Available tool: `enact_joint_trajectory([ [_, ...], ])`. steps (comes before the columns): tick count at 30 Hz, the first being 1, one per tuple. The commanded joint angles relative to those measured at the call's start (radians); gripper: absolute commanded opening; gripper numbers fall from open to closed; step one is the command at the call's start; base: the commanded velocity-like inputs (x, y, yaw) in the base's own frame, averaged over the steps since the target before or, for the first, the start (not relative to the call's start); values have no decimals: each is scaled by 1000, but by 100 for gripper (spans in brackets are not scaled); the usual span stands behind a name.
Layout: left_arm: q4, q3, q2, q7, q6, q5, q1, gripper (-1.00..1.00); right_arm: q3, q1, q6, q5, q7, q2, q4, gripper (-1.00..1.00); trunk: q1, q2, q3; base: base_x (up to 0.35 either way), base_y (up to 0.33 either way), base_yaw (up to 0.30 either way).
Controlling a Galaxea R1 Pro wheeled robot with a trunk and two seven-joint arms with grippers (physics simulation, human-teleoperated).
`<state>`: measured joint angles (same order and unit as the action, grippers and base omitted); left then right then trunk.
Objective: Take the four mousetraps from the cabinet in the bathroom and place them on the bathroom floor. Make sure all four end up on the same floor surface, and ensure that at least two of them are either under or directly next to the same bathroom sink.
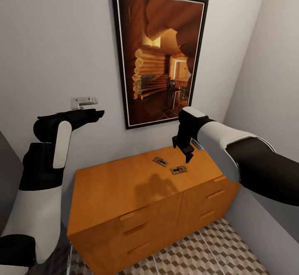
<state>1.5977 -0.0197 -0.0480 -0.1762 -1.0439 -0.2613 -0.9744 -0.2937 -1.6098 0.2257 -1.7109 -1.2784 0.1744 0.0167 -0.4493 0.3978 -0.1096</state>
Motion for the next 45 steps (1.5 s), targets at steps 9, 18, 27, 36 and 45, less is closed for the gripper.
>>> enact_joint_trajectory([
  [9, 1, -1, -2, -11, -3, -11, -1, 100, -7, -1, 11, -7, -4, 0, 1, 100, -1, 2, -2, 46, 43, 0],
  [18, 1, -1, -2, -11, -3, -11, -1, 100, -7, -1, 18, -7, -4, -2, 8, 100, -1, 2, -2, 190, 11, 0],
  [27, 1, -2, 0, -11, -3, -10, -1, 100, -8, -1, 20, -6, -4, -10, 10, 100, -1, 2, -2, 145, 2, 0],
  [36, 1, -2, 1, -11, -3, -10, -1, 100, -9, 12, 20, -5, -4, -12, 2, 100, -1, 2, -2, 34, 1, 0],
  [45, 1, -2, 2, -11, -3, -10, -1, 100, -10, 26, 19, -3, -9, -11, -8, 100, -1, 2, -2, -12, 0, 0],
])
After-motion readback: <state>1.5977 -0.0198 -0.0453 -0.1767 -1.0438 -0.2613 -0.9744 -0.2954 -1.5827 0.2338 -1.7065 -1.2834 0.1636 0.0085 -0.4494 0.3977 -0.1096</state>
